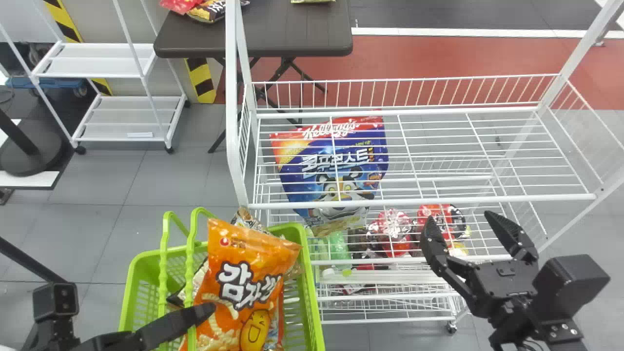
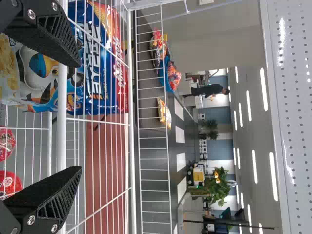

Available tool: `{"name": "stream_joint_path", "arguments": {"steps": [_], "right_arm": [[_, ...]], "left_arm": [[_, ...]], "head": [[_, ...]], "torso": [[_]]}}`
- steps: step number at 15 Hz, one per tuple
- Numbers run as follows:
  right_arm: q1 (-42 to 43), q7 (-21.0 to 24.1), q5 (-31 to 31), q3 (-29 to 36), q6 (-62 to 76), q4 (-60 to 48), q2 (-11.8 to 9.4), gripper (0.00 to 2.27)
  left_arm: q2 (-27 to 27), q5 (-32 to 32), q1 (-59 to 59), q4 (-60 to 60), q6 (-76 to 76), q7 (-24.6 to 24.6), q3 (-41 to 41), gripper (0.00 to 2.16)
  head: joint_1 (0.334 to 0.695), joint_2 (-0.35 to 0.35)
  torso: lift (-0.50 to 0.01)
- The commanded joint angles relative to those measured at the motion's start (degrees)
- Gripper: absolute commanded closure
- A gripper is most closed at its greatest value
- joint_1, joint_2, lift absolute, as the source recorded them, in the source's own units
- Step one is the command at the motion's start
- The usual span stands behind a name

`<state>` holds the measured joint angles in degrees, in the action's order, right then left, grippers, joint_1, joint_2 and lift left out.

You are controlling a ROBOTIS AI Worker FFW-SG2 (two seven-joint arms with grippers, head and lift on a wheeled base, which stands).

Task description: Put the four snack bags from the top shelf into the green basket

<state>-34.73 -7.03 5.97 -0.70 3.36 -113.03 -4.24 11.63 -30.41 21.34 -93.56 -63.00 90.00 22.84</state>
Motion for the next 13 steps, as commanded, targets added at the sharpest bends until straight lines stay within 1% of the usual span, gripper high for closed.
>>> {"name": "stream_joint_path", "arguments": {"steps": [1, 6, 13], "right_arm": [[-0.61, 0.0, -0.08, 0.0, 0.9, -0.17, 0.11, 0.06], [-0.69, 0.09, -0.87, -0.71, 1.6, -0.26, 0.29, 0.07], [-0.08, 0.18, -2.1, -1.14, 1.25, -0.17, 1.78, 0.07]], "left_arm": [[-0.12, 0.0, 0.2, -0.13, -0.07, 0.57, 0.19, 2.15], [-0.21, 0.0, 0.2, -0.05, -0.07, 0.57, 0.28, 2.15], [-0.73, 0.44, 0.2, 0.3, -0.07, 0.57, -0.16, 2.15]], "head": [[0.695, 0.006], [0.695, 0.011], [0.695, 0.027]], "torso": [[0.0], [0.0], [0.0]]}}
